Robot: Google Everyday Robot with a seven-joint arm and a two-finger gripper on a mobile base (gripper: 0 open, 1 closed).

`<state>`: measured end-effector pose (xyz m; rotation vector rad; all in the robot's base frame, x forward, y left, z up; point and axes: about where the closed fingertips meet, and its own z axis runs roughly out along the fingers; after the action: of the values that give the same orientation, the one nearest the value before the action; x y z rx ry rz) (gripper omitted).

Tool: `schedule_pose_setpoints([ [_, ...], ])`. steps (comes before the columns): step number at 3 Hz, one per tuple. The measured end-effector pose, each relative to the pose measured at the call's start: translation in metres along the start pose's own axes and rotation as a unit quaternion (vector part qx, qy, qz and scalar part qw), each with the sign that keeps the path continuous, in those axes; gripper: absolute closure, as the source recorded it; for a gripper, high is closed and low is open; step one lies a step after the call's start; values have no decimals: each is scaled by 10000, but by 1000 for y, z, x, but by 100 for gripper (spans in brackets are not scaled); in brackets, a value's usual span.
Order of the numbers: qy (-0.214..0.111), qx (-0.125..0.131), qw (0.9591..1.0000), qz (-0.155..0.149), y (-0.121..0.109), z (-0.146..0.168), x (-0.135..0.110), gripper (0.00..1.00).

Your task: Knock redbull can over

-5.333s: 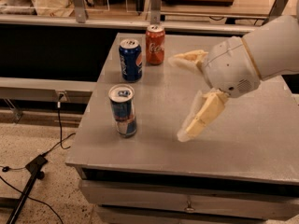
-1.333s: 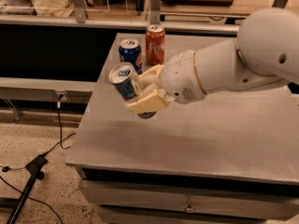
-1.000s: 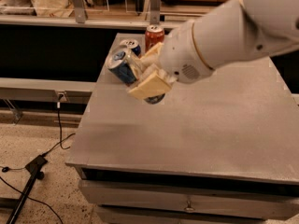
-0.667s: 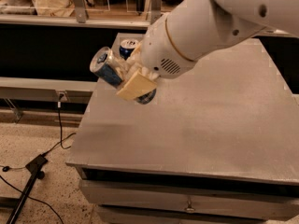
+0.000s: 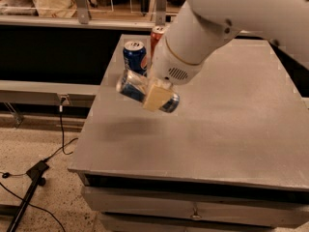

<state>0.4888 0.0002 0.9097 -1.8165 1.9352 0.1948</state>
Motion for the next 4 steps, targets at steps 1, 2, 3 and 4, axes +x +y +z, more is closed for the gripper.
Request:
schedule_pose_setpoints([
  [1,712,-122,9974,-81,-16,20,39,100],
  [2,1388,-125,9901,-160,-31,28,69,100],
  [3,1679,-156,9856,-115,-40,20,86,82],
  [4,1717,-508,9838,46,-44,29,113,50],
])
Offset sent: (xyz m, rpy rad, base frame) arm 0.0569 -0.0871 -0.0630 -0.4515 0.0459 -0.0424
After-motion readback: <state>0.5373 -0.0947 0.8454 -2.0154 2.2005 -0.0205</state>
